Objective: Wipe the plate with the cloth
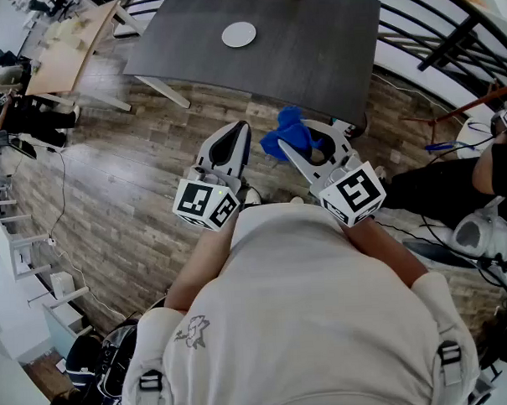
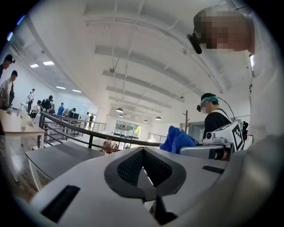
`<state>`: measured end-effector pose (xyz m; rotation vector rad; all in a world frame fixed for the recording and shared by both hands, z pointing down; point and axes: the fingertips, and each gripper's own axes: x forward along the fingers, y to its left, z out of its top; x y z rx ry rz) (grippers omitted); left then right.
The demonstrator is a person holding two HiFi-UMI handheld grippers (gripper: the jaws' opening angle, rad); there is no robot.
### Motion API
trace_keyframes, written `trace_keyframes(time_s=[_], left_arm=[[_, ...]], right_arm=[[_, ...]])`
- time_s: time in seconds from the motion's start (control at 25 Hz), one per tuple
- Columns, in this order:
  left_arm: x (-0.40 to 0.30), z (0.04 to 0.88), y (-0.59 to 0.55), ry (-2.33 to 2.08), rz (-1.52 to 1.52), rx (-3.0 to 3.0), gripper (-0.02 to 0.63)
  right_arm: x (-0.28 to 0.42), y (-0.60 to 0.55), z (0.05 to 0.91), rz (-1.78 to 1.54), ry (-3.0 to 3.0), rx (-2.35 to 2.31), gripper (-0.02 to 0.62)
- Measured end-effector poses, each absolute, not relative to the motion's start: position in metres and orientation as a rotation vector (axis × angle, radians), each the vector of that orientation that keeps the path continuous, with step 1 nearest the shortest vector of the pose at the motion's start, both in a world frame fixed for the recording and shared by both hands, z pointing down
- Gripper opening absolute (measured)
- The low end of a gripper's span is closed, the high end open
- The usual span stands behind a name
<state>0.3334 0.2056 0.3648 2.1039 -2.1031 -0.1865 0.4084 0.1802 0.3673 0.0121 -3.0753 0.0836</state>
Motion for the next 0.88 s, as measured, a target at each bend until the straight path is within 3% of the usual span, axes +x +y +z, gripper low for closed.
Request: trace_keyframes(time_s=[0.56, 0.88], left_arm=[[0.327, 0.37, 0.2, -2.013, -0.214, 2.148, 0.006], [0.279, 0.366, 0.219, -1.998, -0.25, 2.156, 0.006]], right_arm=[[0.402, 0.182, 0.365, 0.138, -3.098, 0.031, 0.132], [0.351, 0.199, 0.365, 0.157, -3.078, 0.004, 0.132]])
